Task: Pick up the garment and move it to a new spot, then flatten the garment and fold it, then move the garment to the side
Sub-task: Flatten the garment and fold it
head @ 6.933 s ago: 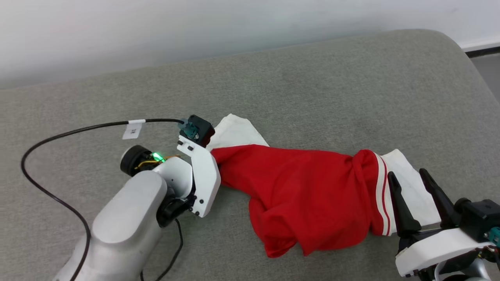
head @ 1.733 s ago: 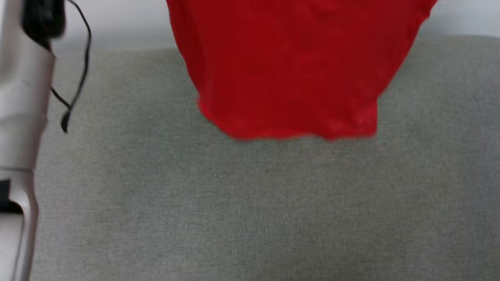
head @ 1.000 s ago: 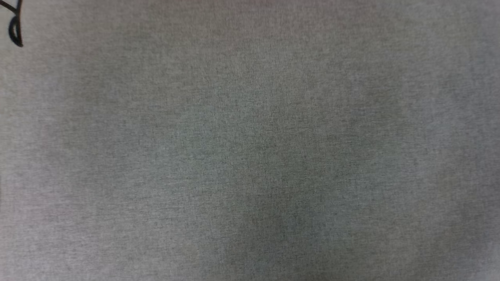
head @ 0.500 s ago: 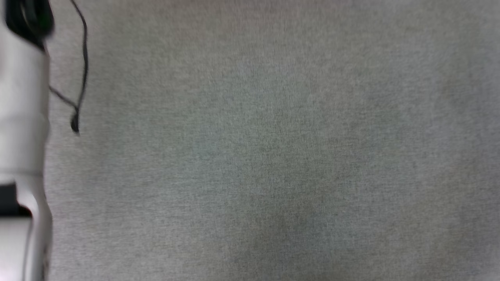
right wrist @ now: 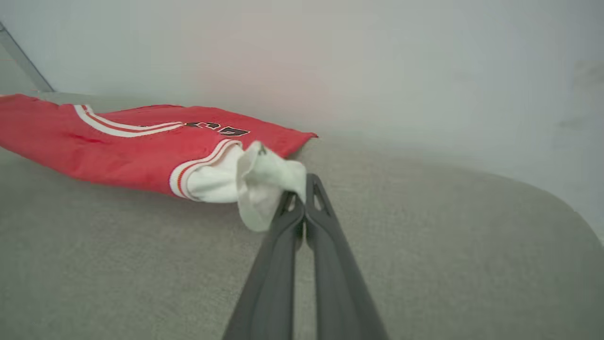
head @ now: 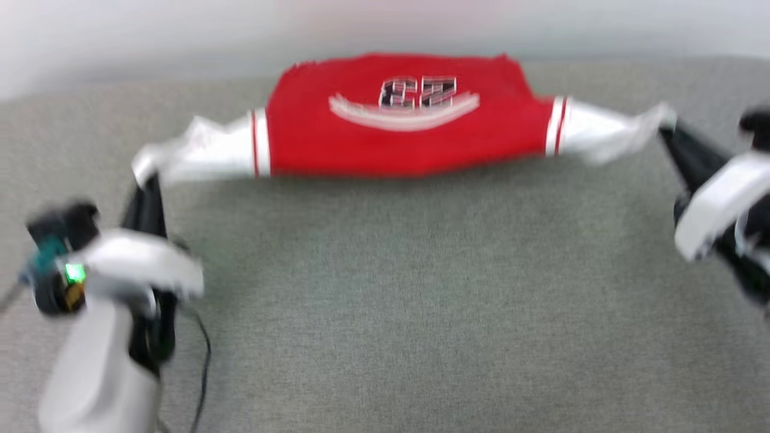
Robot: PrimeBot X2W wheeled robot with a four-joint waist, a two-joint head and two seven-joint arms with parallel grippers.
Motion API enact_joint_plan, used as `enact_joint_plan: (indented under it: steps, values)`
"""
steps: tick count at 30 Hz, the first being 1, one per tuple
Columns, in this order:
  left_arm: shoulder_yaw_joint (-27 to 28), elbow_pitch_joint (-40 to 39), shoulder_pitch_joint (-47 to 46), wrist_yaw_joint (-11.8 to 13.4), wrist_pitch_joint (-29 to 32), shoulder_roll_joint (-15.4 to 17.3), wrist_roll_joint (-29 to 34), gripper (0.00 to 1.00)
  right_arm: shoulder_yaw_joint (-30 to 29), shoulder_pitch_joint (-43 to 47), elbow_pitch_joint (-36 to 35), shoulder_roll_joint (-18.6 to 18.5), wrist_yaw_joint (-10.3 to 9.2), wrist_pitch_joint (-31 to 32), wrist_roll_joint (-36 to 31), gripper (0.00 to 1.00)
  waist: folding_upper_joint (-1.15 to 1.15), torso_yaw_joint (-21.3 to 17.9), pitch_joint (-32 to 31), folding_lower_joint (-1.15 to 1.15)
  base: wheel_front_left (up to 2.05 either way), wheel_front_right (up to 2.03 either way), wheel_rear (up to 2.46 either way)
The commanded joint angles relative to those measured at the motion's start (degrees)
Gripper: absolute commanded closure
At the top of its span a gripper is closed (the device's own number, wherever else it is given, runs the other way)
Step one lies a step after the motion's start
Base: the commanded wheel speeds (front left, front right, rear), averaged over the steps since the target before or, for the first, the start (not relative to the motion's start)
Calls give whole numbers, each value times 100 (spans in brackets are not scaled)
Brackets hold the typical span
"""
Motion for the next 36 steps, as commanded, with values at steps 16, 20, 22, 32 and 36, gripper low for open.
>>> enact_joint_plan:
  steps: [16,20,22,32,36]
  values:
    - [55,-2522,3978,1115,1051,196,-202,100,-2237,4770,-2045,933,-6,1497,-623,100,0,143,-1236,1,0,0,0]
    - [-32,-2674,4377,1240,1057,173,-132,100,-2668,5683,-2674,1388,-5,2207,-934,100,0,184,-1298,1,0,0,0]
    - [-65,-2715,4456,1285,1043,149,-87,100,-2835,6083,-2900,1599,-5,2598,-1079,82,0,210,-1297,1,0,0,0]
    - [-279,-3179,4130,1369,848,-5,159,100,-3820,5394,-3617,2147,-5,2748,-1334,0,0,351,-926,1,0,0,0]
    - [-470,-3472,3756,1316,763,-62,323,100,-4115,4178,-3167,1966,-4,2511,-1216,0,0,527,-511,1,0,0,0]
